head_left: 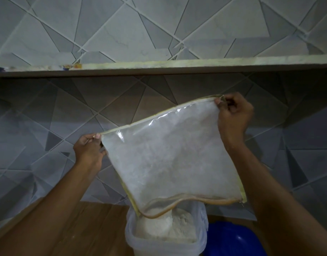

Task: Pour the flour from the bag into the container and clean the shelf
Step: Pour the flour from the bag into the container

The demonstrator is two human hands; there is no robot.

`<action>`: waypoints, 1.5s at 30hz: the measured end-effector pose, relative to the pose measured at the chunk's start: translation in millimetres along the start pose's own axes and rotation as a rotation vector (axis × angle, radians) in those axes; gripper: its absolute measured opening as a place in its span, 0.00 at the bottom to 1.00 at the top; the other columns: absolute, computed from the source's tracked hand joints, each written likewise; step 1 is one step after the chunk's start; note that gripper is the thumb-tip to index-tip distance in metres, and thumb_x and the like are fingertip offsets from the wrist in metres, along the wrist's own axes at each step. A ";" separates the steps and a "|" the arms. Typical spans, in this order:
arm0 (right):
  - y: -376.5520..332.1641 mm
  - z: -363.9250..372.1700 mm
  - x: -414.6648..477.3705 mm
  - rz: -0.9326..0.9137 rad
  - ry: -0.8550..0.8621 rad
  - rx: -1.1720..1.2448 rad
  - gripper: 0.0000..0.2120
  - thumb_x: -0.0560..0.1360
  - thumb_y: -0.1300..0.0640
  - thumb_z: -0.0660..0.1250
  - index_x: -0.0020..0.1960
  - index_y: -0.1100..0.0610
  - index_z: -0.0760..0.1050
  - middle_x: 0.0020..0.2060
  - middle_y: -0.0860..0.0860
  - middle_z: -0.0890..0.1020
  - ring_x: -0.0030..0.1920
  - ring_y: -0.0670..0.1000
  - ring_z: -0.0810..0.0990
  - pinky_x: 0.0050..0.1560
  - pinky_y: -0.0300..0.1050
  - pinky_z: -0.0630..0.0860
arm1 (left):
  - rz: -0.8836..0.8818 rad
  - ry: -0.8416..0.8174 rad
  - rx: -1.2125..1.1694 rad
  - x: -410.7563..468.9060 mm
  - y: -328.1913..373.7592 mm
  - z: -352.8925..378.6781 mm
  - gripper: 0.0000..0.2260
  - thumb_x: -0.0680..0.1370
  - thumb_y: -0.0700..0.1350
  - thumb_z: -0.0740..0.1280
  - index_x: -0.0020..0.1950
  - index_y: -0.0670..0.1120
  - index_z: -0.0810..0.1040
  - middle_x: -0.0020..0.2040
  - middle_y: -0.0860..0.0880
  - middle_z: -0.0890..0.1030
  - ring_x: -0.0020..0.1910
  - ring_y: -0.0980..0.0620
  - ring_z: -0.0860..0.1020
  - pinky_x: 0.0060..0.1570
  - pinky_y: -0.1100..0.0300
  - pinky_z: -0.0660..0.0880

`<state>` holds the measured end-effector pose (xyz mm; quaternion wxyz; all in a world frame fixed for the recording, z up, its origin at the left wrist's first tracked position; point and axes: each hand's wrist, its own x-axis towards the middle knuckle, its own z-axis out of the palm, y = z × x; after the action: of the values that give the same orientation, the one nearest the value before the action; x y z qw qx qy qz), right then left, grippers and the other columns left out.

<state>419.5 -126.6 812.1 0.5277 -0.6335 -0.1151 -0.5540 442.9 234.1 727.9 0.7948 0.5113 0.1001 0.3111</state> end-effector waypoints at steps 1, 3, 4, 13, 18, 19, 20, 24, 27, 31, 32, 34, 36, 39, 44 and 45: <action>-1.1 -1.1 0.7 -0.010 -0.031 -0.002 0.04 0.76 0.63 0.71 0.43 0.63 0.79 0.36 0.53 0.81 0.38 0.50 0.80 0.41 0.45 0.78 | -0.004 0.007 -0.005 0.2 -1.0 -0.5 0.09 0.81 0.38 0.66 0.43 0.48 0.75 0.57 0.36 0.79 0.54 0.38 0.80 0.51 0.40 0.80; -2.0 -1.4 -0.7 -0.018 -0.015 -0.004 0.04 0.76 0.63 0.71 0.43 0.63 0.79 0.36 0.51 0.80 0.38 0.47 0.79 0.41 0.45 0.78 | -0.006 0.009 -0.001 1.3 -2.1 -1.5 0.08 0.81 0.38 0.66 0.43 0.48 0.75 0.60 0.34 0.79 0.56 0.36 0.80 0.55 0.38 0.79; -2.0 -2.0 -0.7 -0.016 0.013 0.000 0.04 0.76 0.63 0.71 0.43 0.62 0.79 0.36 0.51 0.80 0.38 0.47 0.79 0.41 0.46 0.78 | -0.001 -0.001 0.006 1.0 -1.9 -1.1 0.08 0.81 0.38 0.66 0.43 0.48 0.76 0.60 0.34 0.79 0.57 0.36 0.80 0.55 0.38 0.78; -8.4 -3.4 2.5 -0.073 -0.006 -0.035 0.04 0.76 0.64 0.71 0.42 0.62 0.79 0.34 0.47 0.79 0.35 0.40 0.76 0.38 0.36 0.74 | 0.019 -0.017 0.008 -0.3 6.0 1.8 0.08 0.82 0.39 0.65 0.44 0.48 0.75 0.55 0.38 0.79 0.53 0.40 0.80 0.55 0.39 0.78; -10.2 -5.6 5.8 -0.100 -0.006 -0.023 0.05 0.75 0.64 0.72 0.41 0.61 0.79 0.33 0.46 0.78 0.35 0.40 0.76 0.38 0.39 0.74 | 0.040 -0.023 -0.007 -1.2 7.0 3.0 0.09 0.82 0.38 0.65 0.43 0.47 0.74 0.50 0.41 0.80 0.51 0.41 0.80 0.47 0.46 0.80; -10.6 -6.2 5.6 -0.109 -0.034 -0.032 0.05 0.75 0.64 0.72 0.41 0.61 0.79 0.33 0.46 0.78 0.35 0.40 0.75 0.37 0.38 0.74 | 0.041 -0.014 -0.009 -1.3 7.2 2.6 0.08 0.82 0.38 0.66 0.43 0.47 0.74 0.51 0.39 0.80 0.51 0.40 0.80 0.47 0.45 0.80; -10.7 -6.2 5.1 -0.111 -0.036 -0.032 0.04 0.75 0.64 0.72 0.41 0.61 0.79 0.33 0.46 0.78 0.35 0.40 0.76 0.38 0.39 0.74 | 0.040 -0.010 -0.011 -1.8 7.8 2.4 0.08 0.81 0.38 0.66 0.43 0.47 0.74 0.52 0.38 0.80 0.52 0.39 0.80 0.48 0.43 0.80; -12.4 -8.0 5.1 -0.118 -0.048 -0.019 0.04 0.75 0.63 0.72 0.42 0.61 0.79 0.34 0.48 0.79 0.35 0.42 0.76 0.38 0.42 0.74 | 0.038 -0.003 -0.004 -3.9 8.6 1.9 0.08 0.81 0.39 0.66 0.43 0.47 0.74 0.54 0.38 0.79 0.52 0.40 0.80 0.54 0.38 0.78; -14.1 -7.4 6.3 -0.118 -0.027 -0.006 0.04 0.75 0.64 0.72 0.42 0.61 0.79 0.34 0.45 0.79 0.36 0.40 0.76 0.38 0.38 0.74 | 0.027 0.003 -0.017 -4.6 9.4 1.7 0.08 0.81 0.40 0.66 0.43 0.47 0.75 0.55 0.37 0.79 0.53 0.39 0.80 0.53 0.39 0.78; -16.8 -6.3 6.3 -0.125 -0.123 -0.037 0.05 0.75 0.66 0.71 0.41 0.60 0.79 0.34 0.47 0.79 0.36 0.41 0.76 0.38 0.39 0.74 | 0.035 0.017 -0.028 -4.3 7.4 2.0 0.06 0.81 0.39 0.66 0.45 0.46 0.75 0.55 0.38 0.79 0.51 0.41 0.80 0.47 0.45 0.80; -16.9 -6.0 6.3 -0.139 -0.113 -0.032 0.05 0.75 0.66 0.71 0.41 0.60 0.79 0.34 0.48 0.79 0.36 0.41 0.76 0.38 0.40 0.75 | 0.039 0.031 -0.032 -5.0 8.1 2.7 0.04 0.81 0.39 0.66 0.47 0.46 0.75 0.55 0.38 0.80 0.51 0.41 0.80 0.47 0.44 0.81; -17.4 -6.1 8.6 -0.132 -0.039 0.015 0.04 0.75 0.66 0.71 0.41 0.62 0.79 0.34 0.49 0.79 0.36 0.42 0.76 0.39 0.43 0.75 | 0.050 0.040 -0.040 -5.0 8.2 3.1 0.03 0.82 0.39 0.66 0.48 0.45 0.75 0.53 0.40 0.81 0.50 0.43 0.81 0.44 0.47 0.81; -18.9 -6.7 11.1 -0.144 -0.075 0.002 0.04 0.74 0.66 0.71 0.41 0.62 0.78 0.34 0.50 0.79 0.35 0.43 0.77 0.38 0.44 0.75 | 0.065 0.053 -0.045 -5.5 7.1 2.7 0.07 0.82 0.39 0.66 0.45 0.47 0.74 0.49 0.43 0.81 0.49 0.44 0.81 0.40 0.51 0.80; -20.7 -5.2 11.8 -0.179 -0.085 -0.021 0.04 0.75 0.66 0.71 0.42 0.60 0.79 0.34 0.46 0.78 0.36 0.40 0.75 0.38 0.40 0.73 | 0.065 0.076 -0.055 -5.1 8.1 2.7 0.09 0.81 0.39 0.67 0.42 0.49 0.74 0.50 0.42 0.81 0.50 0.42 0.81 0.40 0.50 0.80; -23.9 1.1 15.3 -0.154 -0.098 -0.041 0.04 0.77 0.64 0.69 0.43 0.61 0.77 0.35 0.50 0.78 0.37 0.46 0.75 0.39 0.46 0.73 | 0.066 0.077 -0.049 -5.0 5.9 5.5 0.10 0.82 0.40 0.66 0.42 0.49 0.73 0.54 0.39 0.80 0.51 0.41 0.81 0.42 0.48 0.80; -23.3 2.8 16.5 -0.156 -0.056 -0.039 0.04 0.77 0.64 0.68 0.43 0.60 0.77 0.35 0.47 0.77 0.36 0.43 0.75 0.39 0.45 0.73 | 0.068 0.070 -0.051 -4.4 5.6 6.3 0.09 0.82 0.40 0.66 0.42 0.50 0.73 0.55 0.39 0.80 0.51 0.41 0.81 0.44 0.46 0.81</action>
<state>410.0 -122.0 838.8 0.4670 -0.6482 -0.1681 -0.5775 440.2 228.3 735.0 0.7925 0.4829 0.1026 0.3581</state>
